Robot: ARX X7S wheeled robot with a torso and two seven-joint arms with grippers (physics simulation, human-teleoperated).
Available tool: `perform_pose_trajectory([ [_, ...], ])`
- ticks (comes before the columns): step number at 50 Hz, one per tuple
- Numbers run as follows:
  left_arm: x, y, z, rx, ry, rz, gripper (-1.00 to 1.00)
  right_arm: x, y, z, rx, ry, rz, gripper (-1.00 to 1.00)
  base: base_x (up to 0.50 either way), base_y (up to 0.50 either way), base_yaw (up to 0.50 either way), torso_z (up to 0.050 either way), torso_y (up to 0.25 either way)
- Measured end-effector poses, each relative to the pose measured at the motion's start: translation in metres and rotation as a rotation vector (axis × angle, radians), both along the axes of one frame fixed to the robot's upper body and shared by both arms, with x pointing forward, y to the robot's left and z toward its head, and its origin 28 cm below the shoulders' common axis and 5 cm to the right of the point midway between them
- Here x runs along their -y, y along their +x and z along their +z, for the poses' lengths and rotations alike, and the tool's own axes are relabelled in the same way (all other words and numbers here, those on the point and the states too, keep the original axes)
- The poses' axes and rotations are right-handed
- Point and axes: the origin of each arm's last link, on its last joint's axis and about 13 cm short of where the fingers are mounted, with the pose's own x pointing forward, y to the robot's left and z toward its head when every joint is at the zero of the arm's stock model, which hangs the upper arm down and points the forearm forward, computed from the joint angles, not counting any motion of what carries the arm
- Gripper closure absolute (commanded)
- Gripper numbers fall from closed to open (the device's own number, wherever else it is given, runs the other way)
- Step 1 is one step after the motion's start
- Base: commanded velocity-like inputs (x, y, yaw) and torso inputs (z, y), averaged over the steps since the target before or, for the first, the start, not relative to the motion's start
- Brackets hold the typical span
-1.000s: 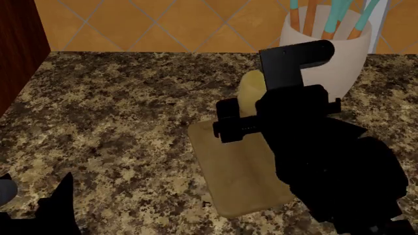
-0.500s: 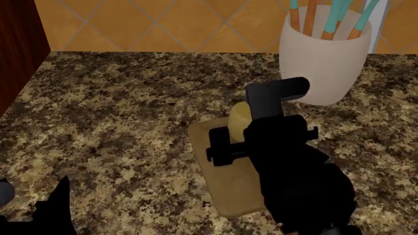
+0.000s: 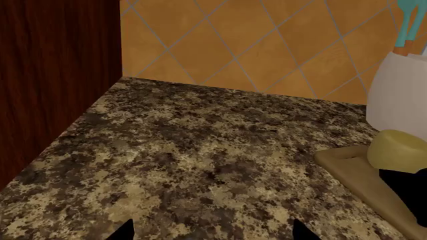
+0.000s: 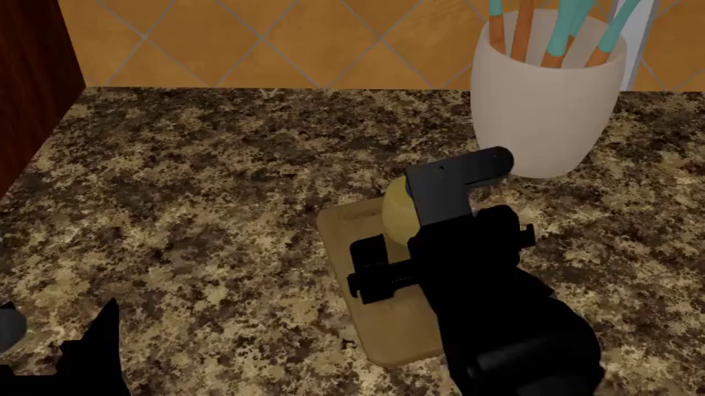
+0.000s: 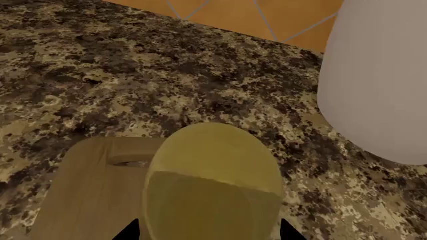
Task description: Place the bread and cheese on the cutting board.
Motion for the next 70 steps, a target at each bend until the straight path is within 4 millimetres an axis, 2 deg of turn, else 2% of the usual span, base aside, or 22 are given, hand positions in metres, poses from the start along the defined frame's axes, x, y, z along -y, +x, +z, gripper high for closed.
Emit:
perform_pose_trajectory([
  [11, 0.002, 0.000, 0.000, 0.000, -0.002, -0.013, -1.00, 0.003, -0.010, 0.008, 0.031, 0.003, 0.001, -1.00, 0.00, 0.00, 0.00, 0.000, 0.000],
  [17, 0.003, 0.000, 0.001, 0.000, -0.001, -0.016, -1.00, 0.005, -0.025, 0.016, 0.049, 0.011, 0.003, -1.00, 0.00, 0.00, 0.00, 0.000, 0.000],
  [22, 0.002, 0.000, 0.001, 0.000, 0.001, -0.015, -1.00, 0.007, -0.045, 0.028, 0.068, 0.028, 0.017, -1.00, 0.00, 0.00, 0.00, 0.000, 0.000],
  [29, 0.000, 0.001, 0.005, 0.003, 0.007, -0.007, -1.00, 0.007, -0.085, 0.051, 0.110, 0.056, 0.062, -1.00, 0.00, 0.00, 0.00, 0.000, 0.000],
  [38, -0.009, 0.005, 0.020, 0.028, 0.025, 0.026, -1.00, -0.001, -0.138, 0.070, 0.157, 0.056, 0.162, -1.00, 0.00, 0.00, 0.00, 0.000, 0.000],
  [52, -0.014, 0.010, 0.034, 0.026, 0.075, 0.062, -1.00, -0.026, -0.191, 0.076, 0.167, 0.032, 0.362, -1.00, 0.00, 0.00, 0.00, 0.000, 0.000],
  [70, -0.018, 0.023, 0.045, 0.012, 0.131, 0.086, -1.00, -0.052, -0.226, 0.072, 0.144, 0.038, 0.526, -1.00, 0.00, 0.00, 0.00, 0.000, 0.000],
])
